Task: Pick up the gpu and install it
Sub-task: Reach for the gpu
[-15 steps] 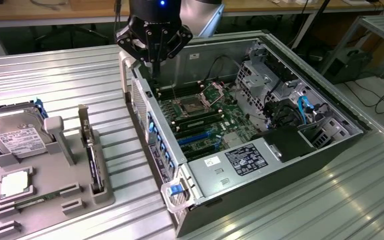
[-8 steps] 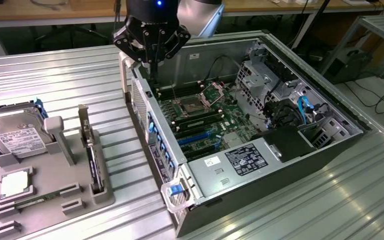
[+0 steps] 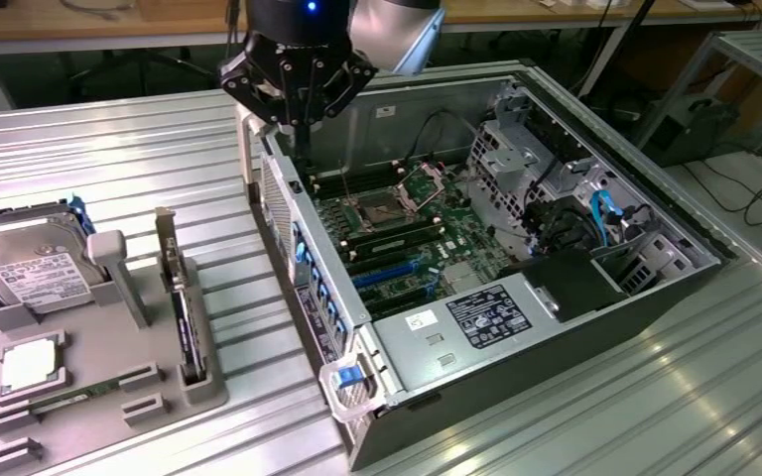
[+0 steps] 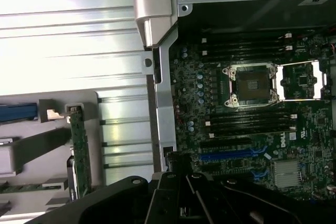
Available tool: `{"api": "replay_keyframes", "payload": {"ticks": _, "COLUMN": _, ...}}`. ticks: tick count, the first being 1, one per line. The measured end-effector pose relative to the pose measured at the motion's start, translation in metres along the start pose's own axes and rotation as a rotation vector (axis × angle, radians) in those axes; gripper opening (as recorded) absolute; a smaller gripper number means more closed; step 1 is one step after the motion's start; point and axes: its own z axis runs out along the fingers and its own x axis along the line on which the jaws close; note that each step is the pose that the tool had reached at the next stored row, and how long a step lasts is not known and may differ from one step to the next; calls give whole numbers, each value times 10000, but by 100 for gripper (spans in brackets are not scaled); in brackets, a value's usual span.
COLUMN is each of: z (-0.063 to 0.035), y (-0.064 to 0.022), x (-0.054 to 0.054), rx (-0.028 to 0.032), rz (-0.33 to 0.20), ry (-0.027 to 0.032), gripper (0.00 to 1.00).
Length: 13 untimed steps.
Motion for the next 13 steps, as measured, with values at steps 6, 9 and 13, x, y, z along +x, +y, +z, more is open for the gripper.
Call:
{"api": "replay_keyframes", "payload": {"ticks": 6, "z": -1, "y": -2, "x": 24, "rx": 0, "rz": 0, "ry": 0, "gripper": 11}}
{"api": "replay_keyframes", "payload": {"ticks": 9, "z": -2, "y": -3, "x": 39, "rx": 0, "rz": 0, "ry": 0, "gripper": 11}}
{"api": "replay_keyframes", "payload": {"ticks": 13, "z": -3, "y": -7, "x": 69, "rx": 1, "rz": -1, "ry": 0, "gripper": 11}}
